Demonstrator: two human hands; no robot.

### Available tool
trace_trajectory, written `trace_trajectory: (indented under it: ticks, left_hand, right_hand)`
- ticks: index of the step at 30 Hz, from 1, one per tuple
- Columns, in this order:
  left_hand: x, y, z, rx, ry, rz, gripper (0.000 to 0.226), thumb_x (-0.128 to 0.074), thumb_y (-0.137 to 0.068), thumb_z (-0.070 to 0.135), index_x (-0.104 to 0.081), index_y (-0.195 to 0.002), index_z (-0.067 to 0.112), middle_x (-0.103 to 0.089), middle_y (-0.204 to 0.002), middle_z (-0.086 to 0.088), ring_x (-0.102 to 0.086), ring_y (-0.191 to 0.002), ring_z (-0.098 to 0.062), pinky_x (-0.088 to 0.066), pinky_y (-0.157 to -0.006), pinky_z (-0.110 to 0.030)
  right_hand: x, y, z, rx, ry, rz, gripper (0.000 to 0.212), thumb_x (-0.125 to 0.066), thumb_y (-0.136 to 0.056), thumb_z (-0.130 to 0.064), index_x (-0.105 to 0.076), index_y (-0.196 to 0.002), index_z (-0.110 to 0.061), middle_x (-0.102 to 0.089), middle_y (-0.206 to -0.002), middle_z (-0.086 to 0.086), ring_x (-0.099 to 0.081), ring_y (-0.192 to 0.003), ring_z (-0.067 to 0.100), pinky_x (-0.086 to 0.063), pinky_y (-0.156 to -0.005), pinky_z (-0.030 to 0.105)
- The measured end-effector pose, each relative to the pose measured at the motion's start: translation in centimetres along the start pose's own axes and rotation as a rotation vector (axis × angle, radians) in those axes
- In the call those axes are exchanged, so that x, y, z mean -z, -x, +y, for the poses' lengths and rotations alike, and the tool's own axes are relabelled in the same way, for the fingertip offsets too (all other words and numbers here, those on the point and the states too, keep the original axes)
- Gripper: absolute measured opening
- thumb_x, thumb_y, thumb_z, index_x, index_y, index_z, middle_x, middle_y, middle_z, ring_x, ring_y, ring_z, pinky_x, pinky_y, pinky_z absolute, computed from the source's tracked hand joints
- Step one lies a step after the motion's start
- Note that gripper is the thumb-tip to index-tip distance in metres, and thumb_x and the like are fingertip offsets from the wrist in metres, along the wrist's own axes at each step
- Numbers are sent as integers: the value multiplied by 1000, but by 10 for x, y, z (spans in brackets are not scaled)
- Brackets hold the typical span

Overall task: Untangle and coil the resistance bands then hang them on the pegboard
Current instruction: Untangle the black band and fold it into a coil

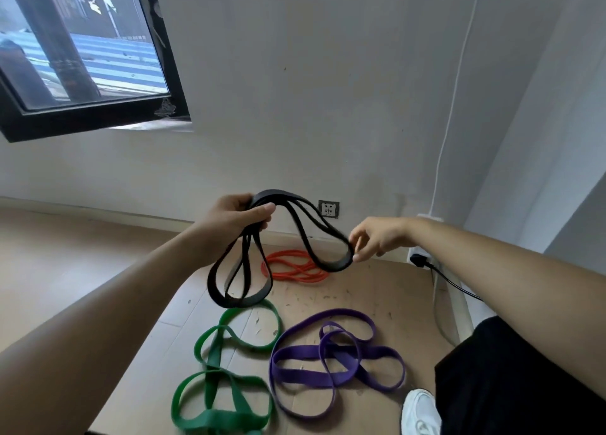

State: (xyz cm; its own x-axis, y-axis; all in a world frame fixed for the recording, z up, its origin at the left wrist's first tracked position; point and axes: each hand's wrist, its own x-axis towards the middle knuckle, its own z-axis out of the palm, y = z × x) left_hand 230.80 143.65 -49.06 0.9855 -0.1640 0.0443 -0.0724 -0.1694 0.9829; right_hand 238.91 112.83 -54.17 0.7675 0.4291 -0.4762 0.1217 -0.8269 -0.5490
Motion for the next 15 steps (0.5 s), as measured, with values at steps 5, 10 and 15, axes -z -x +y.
trace_trajectory:
  ticks: [5,10,15]
  left_hand:
    - [-5,2,3,-2,-21,-25,25,-70,-92,19,-70,-107,0,-64,-86,-6,-63,-83,-18,-54,-88,-32]
    - [-8,3,5,7,-62,-83,23,-70,-90,18,-70,-110,5,-71,-86,-2,-68,-83,-15,-58,-79,-23]
    - [-8,6,9,-20,-95,-149,23,-65,-93,20,-69,-111,6,-72,-88,-3,-70,-86,-13,-56,-79,-22]
  right_hand:
    - [-6,7,-40,193,-70,79,82,-81,-85,-30,-36,-153,-22,-49,-146,0,-49,-128,17,-44,-103,32]
    - [-13,23,-85,463,-284,181,79,-82,-83,-37,-42,-151,-28,-54,-145,-5,-49,-134,14,-44,-110,34]
    - [-20,23,-96,538,-333,290,37,-75,-90,-28,-67,-124,-16,-72,-112,3,-67,-105,14,-53,-96,30]
